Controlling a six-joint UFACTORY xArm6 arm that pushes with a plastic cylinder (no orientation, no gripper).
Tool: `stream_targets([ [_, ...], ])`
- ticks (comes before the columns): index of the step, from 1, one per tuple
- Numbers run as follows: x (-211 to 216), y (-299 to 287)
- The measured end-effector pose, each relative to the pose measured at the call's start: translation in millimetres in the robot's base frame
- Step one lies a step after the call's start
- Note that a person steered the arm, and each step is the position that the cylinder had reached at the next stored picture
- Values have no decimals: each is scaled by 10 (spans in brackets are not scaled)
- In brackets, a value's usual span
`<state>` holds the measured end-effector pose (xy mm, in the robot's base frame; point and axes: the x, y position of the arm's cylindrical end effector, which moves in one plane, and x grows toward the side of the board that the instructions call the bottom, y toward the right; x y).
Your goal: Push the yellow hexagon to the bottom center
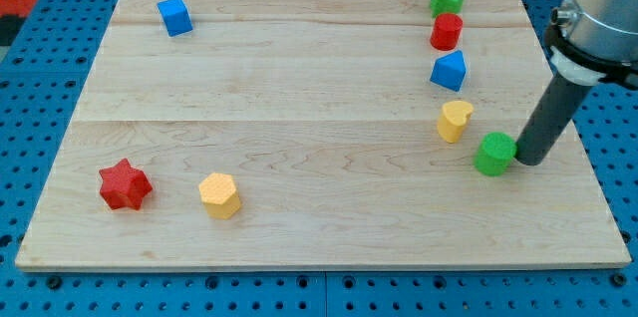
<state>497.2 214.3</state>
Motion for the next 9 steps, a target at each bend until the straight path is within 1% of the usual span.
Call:
stream_targets([
  [1,-7,-63],
  [2,-7,-357],
  [3,-7,-168],
  [4,281,-97],
  [5,628,-509],
  [6,557,-1269],
  [7,265,-1932],
  [8,-250,-2380],
  [9,-321,-3013],
])
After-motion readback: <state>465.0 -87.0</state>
